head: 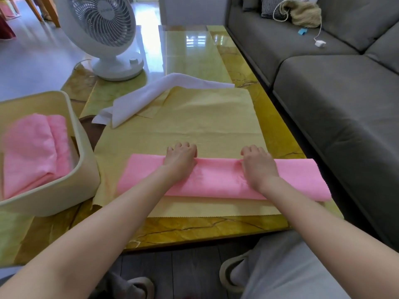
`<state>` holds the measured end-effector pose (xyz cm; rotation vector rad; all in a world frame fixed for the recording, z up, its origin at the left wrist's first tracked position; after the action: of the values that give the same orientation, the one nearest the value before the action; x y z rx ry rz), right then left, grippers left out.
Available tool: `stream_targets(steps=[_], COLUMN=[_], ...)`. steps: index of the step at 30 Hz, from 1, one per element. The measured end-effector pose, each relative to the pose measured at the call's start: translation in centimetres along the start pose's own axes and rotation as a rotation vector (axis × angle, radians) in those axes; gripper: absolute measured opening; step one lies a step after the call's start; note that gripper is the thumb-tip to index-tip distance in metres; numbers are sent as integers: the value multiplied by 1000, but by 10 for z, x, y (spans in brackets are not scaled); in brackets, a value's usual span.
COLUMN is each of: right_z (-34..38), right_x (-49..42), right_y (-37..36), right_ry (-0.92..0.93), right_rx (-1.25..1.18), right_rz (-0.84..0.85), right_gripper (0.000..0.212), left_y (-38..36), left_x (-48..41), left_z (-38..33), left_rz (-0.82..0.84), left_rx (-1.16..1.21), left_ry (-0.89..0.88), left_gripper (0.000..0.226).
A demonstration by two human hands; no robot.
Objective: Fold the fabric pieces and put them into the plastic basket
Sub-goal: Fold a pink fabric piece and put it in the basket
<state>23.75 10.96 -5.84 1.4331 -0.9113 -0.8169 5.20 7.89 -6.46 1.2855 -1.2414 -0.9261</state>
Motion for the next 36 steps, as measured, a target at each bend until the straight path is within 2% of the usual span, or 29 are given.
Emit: stream_targets(steps=[3,6,9,11,15,18,25,30,33,36], right_z=[42,82,94,94,100,103,111,141,150,150], right_x=[6,10,11,12,13,14,15,25,29,30], right_y=[4,6,2,-4,-15,-17,-13,-8,-11,-10], right_ry=[221,375,338,320,272,250,197,311,308,294], right_rx=[-228,-326,-389,-323,-224,-159,-136,-179,-190,-179], right_rz=[-12,64,172,215,268,306,327,282,280,279], right_gripper=[33,34,36,44,69,76,78,63,62,61], left_y=[0,1,10,13,-7,-17,-15,-12,-9,-5], left_x=[-2,-2,7,19,49,64,93,107,107,106], left_z=[1,0,-1,1,15,34,85,106,110,112], left_rz=[-37,-78,-163,-200,-32,29,-73,-128,-93,-18], left_rx=[44,96,159,177,13,-38,33,97,140,305], left_ry=[5,-12,-40,-49,48,143,242,373,421,483], left_gripper=[20,19,28,28,30,40,40,52,64,67])
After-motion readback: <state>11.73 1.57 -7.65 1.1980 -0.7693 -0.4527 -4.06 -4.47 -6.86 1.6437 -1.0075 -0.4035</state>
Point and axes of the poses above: each hand's wrist, its own x-axis away from the middle knuckle, its own y-axis out of the back of the hand, z = x × y, the point moved 4 cm from there along -x, towards the middle knuckle, and after that the axes turned 5 degrees about y, right-handed, at the moved point
